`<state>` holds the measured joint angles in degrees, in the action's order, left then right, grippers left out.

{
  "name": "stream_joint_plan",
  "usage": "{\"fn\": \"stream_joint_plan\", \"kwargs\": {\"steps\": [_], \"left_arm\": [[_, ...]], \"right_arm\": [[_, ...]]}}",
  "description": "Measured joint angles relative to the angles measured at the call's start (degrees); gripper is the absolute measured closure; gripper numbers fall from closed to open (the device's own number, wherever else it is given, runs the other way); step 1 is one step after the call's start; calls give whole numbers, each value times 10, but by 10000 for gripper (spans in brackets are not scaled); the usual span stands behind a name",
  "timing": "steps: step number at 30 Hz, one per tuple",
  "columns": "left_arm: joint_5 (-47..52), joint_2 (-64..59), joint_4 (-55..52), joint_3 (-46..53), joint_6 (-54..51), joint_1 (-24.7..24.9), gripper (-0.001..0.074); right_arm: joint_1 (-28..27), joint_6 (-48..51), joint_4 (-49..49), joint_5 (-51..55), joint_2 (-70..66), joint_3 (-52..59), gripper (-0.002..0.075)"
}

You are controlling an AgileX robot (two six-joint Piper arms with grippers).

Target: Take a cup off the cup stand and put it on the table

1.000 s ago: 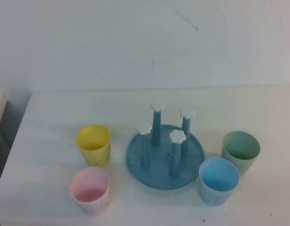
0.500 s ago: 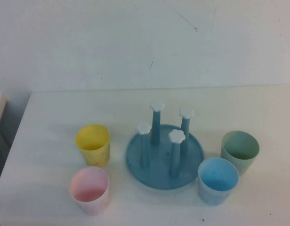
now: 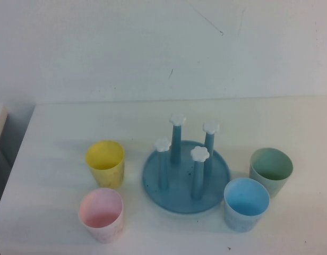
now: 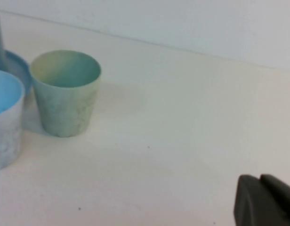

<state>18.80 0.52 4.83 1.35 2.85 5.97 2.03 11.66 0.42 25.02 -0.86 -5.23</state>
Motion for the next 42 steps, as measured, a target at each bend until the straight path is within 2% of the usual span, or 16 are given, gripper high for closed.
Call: {"fn": "stream_joint_plan", "kwargs": {"steps": [8,42], "left_arm": [[2,0,0,0,0,0,737],[3,0,0,-1,0,0,737]], "right_arm": [[-55,-5,-4,0,16,53,729],[-56,-48,1,-26,16,62,729]]}}
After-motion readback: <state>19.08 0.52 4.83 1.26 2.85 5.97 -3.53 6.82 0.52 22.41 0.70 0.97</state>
